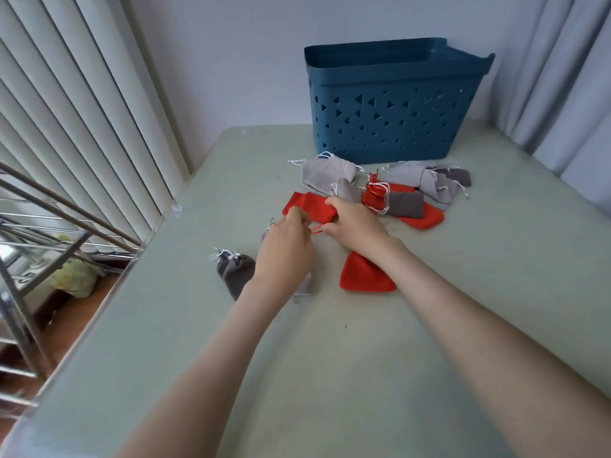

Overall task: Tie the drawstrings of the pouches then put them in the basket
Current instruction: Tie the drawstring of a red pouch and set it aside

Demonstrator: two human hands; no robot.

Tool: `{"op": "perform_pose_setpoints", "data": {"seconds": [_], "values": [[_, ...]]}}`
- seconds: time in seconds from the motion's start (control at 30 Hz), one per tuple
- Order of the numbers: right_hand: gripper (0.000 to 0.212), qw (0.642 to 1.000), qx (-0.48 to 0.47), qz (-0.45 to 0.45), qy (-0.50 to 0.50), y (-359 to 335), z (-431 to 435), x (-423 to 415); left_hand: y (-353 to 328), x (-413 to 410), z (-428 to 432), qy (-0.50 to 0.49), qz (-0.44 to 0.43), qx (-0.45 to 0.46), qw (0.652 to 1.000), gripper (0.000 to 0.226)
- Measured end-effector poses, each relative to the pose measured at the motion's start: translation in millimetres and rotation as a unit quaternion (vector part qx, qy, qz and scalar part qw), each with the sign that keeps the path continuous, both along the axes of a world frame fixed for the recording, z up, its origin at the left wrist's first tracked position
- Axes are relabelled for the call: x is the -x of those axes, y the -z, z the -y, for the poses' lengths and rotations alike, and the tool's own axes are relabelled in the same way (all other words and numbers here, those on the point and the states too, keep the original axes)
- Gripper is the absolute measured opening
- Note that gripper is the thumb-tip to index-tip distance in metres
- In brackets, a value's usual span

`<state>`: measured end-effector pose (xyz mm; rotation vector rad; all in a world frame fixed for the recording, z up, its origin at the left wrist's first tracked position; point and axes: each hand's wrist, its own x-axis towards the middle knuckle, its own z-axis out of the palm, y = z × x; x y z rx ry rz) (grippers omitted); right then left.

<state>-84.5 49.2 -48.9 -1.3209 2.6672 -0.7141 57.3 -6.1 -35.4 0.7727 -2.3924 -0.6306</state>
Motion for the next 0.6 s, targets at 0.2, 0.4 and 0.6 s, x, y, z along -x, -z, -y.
{"op": "perform_pose_setpoints", "data": {"seconds": [0.2, 0.4, 0.6], "values": [[0.015, 0.994, 0.025, -0.105, 0.024, 7.2, 12.5, -1.7, 0.6, -1.2, 0.3, 0.011, -0.052, 0.051, 0.997, 0.014], [0.014, 0.950, 0.245, 0.195, 0.020, -20.2, -7.5, -7.1, -6.5, -4.0, -8.5, -0.002, -0.115, 0.118, 0.986, 0.019], [0.020, 0.936, 0.219, 0.275, 0.035, -30.6, -29.1, -2.2, -8.4, -11.2, -12.2, 0.001, -0.086, 0.076, 0.993, 0.021]]}}
